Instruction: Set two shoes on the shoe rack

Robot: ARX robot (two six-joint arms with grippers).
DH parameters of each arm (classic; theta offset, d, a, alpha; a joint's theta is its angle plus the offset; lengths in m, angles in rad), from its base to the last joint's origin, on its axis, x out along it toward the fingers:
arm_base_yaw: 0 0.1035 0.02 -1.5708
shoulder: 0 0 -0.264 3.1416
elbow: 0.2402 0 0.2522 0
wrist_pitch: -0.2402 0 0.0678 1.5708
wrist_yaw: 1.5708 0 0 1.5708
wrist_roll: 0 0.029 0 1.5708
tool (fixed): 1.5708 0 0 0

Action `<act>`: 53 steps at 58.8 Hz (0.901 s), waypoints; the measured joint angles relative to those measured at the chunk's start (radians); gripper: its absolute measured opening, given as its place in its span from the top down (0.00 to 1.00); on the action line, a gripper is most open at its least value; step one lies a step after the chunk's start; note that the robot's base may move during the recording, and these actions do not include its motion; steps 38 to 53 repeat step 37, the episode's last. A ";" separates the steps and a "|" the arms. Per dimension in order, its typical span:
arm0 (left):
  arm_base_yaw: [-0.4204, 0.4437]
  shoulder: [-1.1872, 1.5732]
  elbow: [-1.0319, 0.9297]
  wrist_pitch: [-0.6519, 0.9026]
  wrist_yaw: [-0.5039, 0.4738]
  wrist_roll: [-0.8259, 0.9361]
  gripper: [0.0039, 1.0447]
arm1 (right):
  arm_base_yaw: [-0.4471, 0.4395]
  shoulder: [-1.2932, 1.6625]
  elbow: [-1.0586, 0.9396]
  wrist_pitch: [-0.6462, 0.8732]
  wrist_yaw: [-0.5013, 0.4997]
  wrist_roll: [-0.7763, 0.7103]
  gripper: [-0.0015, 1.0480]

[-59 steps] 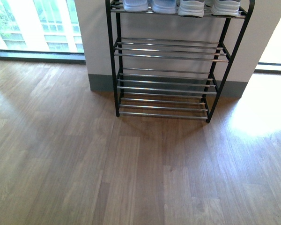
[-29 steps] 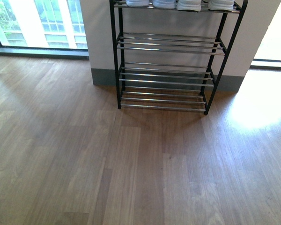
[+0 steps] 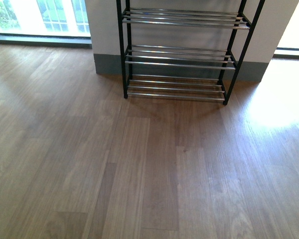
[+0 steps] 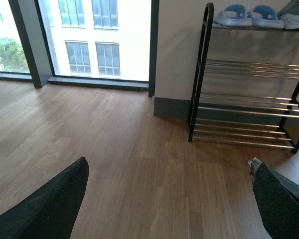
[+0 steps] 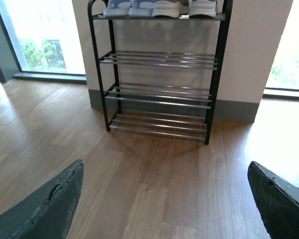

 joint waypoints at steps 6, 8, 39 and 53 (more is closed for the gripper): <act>0.000 0.000 0.000 0.000 0.000 0.000 0.09 | 0.000 0.000 0.000 0.000 0.000 0.000 0.09; 0.000 0.000 0.000 0.000 0.000 0.000 0.09 | 0.000 0.000 0.000 0.000 0.000 0.000 0.09; 0.000 0.000 0.000 0.000 0.000 0.000 0.09 | 0.000 0.000 0.000 0.000 0.000 0.000 0.09; 0.000 0.000 0.000 0.000 0.000 0.000 0.09 | 0.000 0.000 0.000 0.000 0.000 0.000 0.09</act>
